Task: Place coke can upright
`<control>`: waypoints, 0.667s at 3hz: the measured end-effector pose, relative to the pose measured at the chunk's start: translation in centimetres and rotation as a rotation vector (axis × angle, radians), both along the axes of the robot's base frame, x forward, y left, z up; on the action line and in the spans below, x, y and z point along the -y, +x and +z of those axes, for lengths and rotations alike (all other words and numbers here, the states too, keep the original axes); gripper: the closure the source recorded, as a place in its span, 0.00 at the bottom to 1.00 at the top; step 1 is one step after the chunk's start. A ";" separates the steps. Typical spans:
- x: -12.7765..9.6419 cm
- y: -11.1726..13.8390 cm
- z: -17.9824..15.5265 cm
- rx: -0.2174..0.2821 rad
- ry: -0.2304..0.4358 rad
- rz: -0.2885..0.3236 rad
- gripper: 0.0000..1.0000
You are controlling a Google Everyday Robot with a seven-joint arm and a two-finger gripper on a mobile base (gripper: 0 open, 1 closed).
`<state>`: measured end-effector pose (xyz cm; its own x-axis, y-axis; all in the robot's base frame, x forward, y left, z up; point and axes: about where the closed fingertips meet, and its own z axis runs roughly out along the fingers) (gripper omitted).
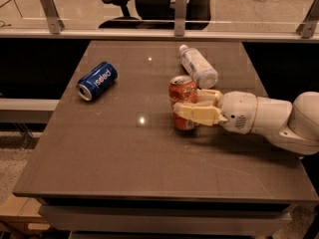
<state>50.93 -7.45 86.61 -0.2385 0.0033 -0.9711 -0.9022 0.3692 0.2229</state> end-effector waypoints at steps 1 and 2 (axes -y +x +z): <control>0.0 0.0 0.0 0.000 0.000 0.000 0.13; -0.3 0.0 0.1 0.001 0.000 0.005 0.00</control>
Offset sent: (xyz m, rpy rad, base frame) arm 0.0000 0.0001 0.0000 0.0000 0.0000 0.0002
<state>50.89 -7.19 86.67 -0.2377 0.0019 -0.9713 -0.9042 0.3649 0.2219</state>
